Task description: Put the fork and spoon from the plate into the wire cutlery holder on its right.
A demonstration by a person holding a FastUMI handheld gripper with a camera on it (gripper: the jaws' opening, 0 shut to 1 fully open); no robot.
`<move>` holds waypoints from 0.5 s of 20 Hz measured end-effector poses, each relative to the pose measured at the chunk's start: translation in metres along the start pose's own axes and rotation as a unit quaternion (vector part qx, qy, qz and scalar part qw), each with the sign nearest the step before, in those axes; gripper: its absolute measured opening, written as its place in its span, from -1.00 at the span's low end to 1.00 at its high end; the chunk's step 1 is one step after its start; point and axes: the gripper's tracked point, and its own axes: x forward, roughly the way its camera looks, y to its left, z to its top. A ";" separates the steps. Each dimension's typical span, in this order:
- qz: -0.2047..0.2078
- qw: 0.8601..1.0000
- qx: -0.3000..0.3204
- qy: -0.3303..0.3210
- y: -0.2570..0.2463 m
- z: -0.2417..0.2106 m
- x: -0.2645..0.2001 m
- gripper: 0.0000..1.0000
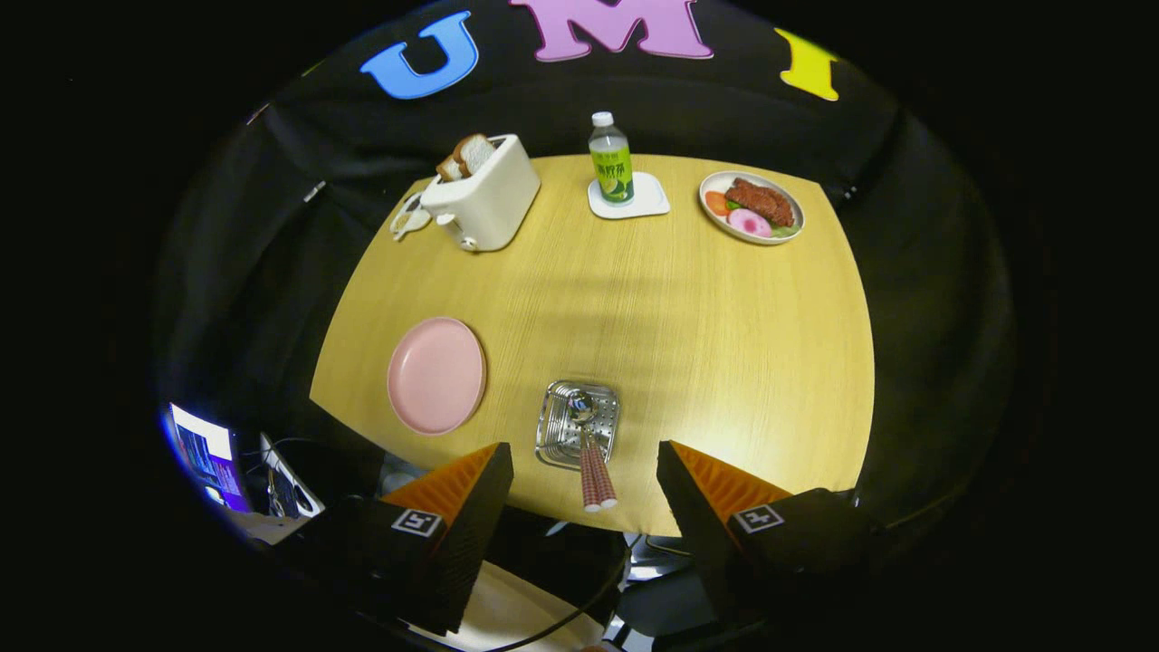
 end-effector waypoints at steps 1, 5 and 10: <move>-0.007 1.000 0.003 -0.026 0.001 0.000 -0.006 1.00; -0.035 0.991 0.003 -0.131 0.003 0.012 -0.041 0.99; -0.082 0.949 -0.008 -0.305 0.006 0.060 -0.103 0.99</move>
